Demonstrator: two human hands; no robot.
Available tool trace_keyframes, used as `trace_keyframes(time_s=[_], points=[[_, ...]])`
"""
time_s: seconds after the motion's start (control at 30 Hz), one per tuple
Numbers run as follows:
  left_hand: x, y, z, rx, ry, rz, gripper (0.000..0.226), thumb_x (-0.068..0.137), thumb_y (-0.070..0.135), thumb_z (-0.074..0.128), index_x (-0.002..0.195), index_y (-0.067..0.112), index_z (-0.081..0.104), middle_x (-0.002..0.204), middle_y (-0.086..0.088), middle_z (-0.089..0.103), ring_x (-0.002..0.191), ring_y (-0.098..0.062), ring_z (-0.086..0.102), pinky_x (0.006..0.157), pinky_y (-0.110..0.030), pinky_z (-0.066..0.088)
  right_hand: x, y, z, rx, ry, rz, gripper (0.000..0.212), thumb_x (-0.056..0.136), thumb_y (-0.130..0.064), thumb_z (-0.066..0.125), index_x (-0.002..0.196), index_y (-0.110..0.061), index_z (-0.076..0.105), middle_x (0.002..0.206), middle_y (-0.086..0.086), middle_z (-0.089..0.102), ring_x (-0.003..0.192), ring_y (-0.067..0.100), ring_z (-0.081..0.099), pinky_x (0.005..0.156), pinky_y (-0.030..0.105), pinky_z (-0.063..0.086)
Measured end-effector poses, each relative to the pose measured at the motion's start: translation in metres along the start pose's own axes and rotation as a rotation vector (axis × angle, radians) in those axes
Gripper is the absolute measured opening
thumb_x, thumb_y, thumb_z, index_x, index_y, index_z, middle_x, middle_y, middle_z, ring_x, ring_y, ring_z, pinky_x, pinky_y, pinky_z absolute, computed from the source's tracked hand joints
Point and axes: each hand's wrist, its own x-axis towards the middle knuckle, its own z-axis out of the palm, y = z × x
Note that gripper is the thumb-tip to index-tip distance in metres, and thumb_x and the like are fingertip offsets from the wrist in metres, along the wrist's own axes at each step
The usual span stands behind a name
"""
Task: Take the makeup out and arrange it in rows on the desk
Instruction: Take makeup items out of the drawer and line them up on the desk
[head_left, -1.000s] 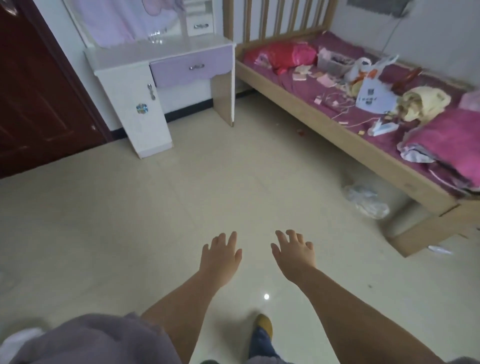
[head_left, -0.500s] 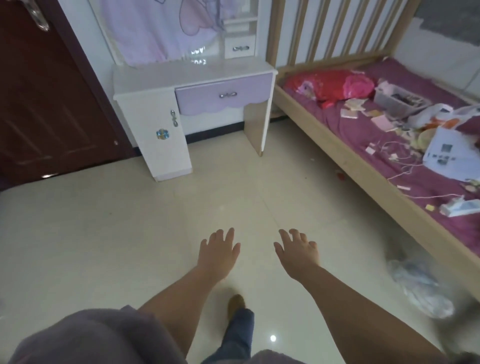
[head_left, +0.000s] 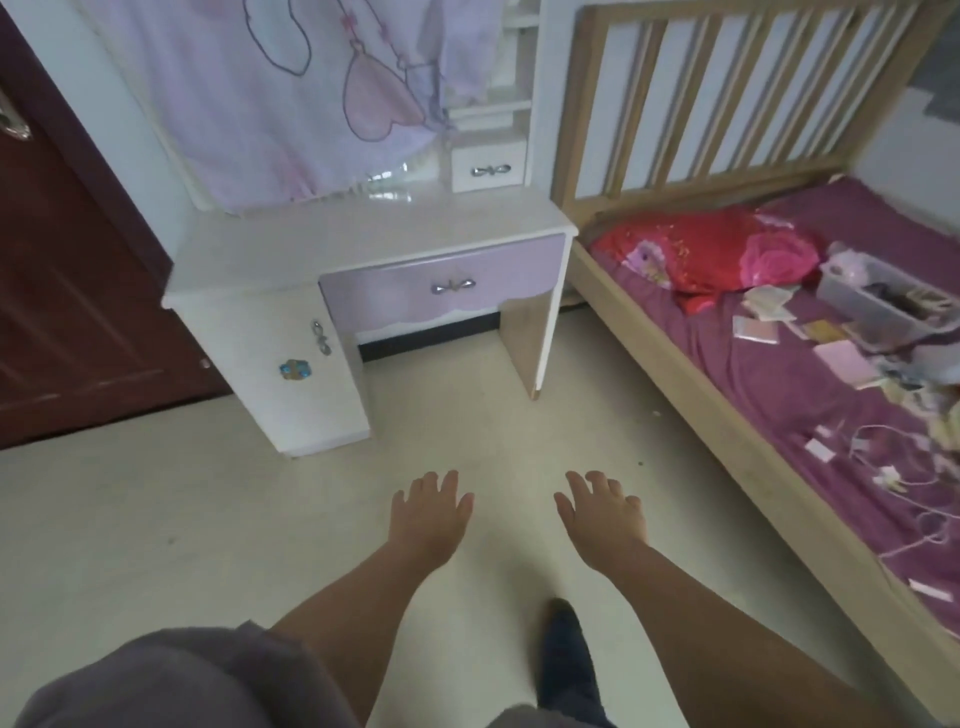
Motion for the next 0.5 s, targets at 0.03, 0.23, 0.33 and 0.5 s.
trace_keyframes(time_s=[0.03,0.23,0.33,0.5], points=[[0.029,0.003,0.002,-0.016,-0.055,-0.042,0.049,0.097,0.045,0.037,0.138,0.019,0.040,0.132,-0.008,0.049,0.118,-0.020,0.050,0.097,-0.036,0.041,0.029,0.005,-0.008,-0.018,0.007,-0.017,0.048,0.100,-0.046,0.017,0.143,-0.025,0.024,0.145,0.003,0.033,0.127,0.023,0.039,0.098,0.039,0.036],[0.174,0.030,-0.015,-0.216,-0.125,-0.201,0.048,0.100,0.043,0.025,0.140,0.019,0.031,0.135,-0.008,0.043,0.123,-0.026,0.043,0.100,-0.039,0.037,0.194,0.035,-0.069,-0.112,0.060,-0.143,0.048,0.099,-0.046,0.018,0.141,-0.025,0.028,0.140,0.003,0.039,0.122,0.023,0.043,0.092,0.037,0.040],[0.232,0.027,-0.023,-0.279,-0.169,-0.250,0.047,0.100,0.043,0.025,0.139,0.018,0.032,0.134,-0.010,0.044,0.122,-0.027,0.043,0.098,-0.041,0.037,0.262,0.029,-0.086,-0.098,0.042,-0.171,0.048,0.100,-0.045,0.018,0.142,-0.025,0.028,0.142,0.004,0.038,0.124,0.022,0.043,0.092,0.037,0.042],[0.334,-0.021,-0.013,-0.439,-0.250,-0.406,0.045,0.100,0.038,0.025,0.139,0.017,0.032,0.137,-0.009,0.041,0.123,-0.028,0.042,0.101,-0.042,0.038,0.369,-0.006,-0.088,0.033,0.061,-0.265,0.045,0.099,-0.041,0.031,0.137,-0.018,0.042,0.134,0.009,0.048,0.117,0.027,0.049,0.087,0.038,0.043]])
